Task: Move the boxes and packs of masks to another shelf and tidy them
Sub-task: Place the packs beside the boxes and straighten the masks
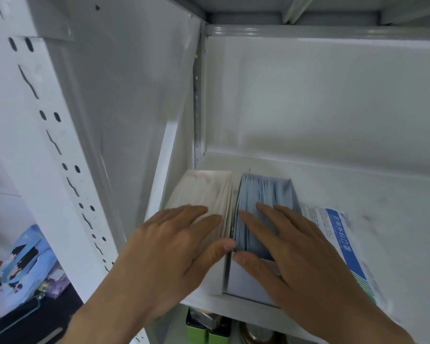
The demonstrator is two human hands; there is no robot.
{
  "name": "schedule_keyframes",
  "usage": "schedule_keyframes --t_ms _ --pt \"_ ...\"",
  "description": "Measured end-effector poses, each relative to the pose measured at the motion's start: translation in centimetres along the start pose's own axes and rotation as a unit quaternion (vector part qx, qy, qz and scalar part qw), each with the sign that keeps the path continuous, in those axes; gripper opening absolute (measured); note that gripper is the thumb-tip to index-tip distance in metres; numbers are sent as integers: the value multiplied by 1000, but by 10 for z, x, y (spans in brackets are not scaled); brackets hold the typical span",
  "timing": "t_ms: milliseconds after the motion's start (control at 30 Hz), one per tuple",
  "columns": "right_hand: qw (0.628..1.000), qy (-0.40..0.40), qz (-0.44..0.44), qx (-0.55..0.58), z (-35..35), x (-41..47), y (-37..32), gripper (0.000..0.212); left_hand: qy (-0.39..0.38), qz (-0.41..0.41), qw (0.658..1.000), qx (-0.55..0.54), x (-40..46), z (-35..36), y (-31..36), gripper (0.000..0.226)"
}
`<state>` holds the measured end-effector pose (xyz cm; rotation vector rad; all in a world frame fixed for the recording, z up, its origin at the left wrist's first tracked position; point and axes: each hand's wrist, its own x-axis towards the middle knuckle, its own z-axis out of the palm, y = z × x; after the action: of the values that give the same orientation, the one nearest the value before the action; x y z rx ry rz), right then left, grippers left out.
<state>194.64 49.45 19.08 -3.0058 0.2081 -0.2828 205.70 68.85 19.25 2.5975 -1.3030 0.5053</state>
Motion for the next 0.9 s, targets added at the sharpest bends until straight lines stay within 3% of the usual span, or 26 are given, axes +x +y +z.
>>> schedule_keyframes --t_ms 267,400,633,900 --pt "999 32 -18 13 -2 -1 -2 83 26 49 998 21 3 -1 3 62" --pt "997 70 5 -22 -9 -3 0 82 16 35 999 12 -1 -1 1 63" --pt "999 44 0 -10 -3 -3 3 87 36 87 996 -11 9 -4 19 55" --pt "998 64 7 -12 -6 -10 15 86 -14 68 997 -16 15 -3 30 47"
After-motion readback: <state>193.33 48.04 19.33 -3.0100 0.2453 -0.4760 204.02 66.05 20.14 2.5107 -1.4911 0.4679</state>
